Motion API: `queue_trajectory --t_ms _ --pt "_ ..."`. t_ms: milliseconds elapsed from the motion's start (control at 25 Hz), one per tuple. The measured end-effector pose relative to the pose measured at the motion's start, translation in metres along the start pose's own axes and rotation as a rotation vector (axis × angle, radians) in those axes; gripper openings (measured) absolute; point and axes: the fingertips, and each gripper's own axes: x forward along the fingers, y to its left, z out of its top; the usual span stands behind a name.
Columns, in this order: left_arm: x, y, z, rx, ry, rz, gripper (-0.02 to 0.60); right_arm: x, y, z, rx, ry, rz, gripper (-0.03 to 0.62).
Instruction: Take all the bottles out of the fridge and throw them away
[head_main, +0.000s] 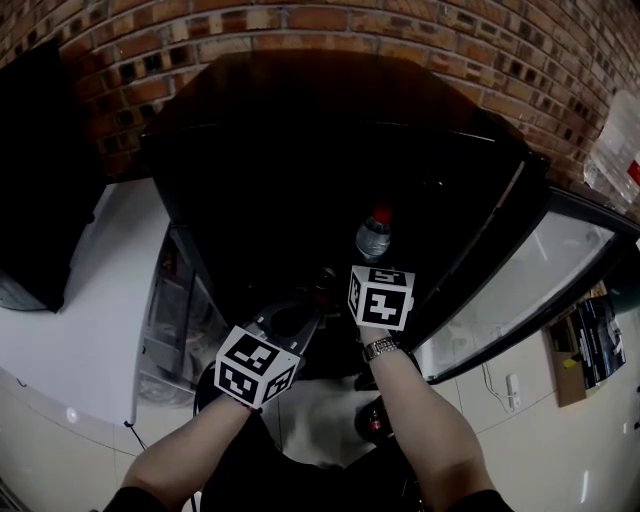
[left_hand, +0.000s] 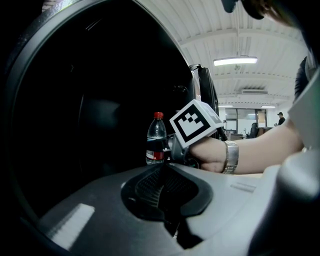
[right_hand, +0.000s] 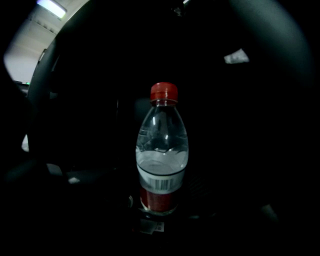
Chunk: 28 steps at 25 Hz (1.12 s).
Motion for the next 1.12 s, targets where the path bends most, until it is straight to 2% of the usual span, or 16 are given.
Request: queue_trajectory --t_ms 400,720,1120 --pt "-0.013 -0.014 0.009 0.018 -0.012 0.013 0.003 -0.029 0.017 -0.006 -0.004 -0.012 0.051 0.287" --pt "-0.035 -0.041 0.014 0.037 -0.032 0.025 0.003 -0.077 0.037 -0.003 -0.023 -0.055 0.102 0.285" --pt "-0.071 -0.101 -0.016 0.008 -0.017 0.037 0.003 -0.154 0.048 -0.036 -0.062 -0.059 0.134 0.285"
